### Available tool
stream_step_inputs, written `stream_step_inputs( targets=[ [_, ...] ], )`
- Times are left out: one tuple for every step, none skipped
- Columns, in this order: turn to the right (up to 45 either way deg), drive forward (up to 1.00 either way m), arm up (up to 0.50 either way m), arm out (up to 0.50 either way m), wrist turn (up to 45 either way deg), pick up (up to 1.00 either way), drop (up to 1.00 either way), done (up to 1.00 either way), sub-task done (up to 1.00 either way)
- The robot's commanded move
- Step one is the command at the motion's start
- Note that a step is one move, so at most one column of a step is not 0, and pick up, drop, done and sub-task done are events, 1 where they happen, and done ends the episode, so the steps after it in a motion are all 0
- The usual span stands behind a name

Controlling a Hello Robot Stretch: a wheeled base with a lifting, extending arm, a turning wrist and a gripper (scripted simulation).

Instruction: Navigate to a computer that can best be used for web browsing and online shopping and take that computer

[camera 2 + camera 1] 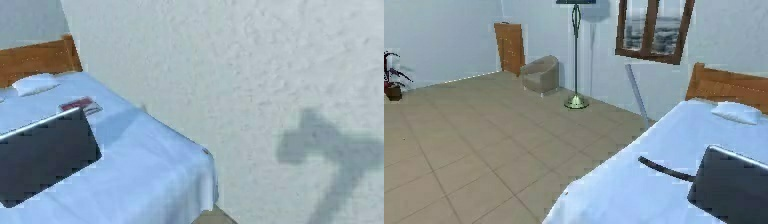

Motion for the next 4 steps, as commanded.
stream_step_inputs(
  targets=[
    [-36.0, 0.00, 0.00, 0.00, 0.0, 0.00, 0.00, 0.00, 0.00],
    [45.0, 0.00, 0.00, 0.00, 0.0, 0.00, 0.00, 0.00, 0.00],
    [45.0, 0.00, 0.00, 0.00, 0.0, 0.00, 0.00, 0.00, 0.00],
    [27.0, 0.00, 0.00, 0.00, 0.0, 0.00, 0.00, 0.00, 0.00]
  ],
)
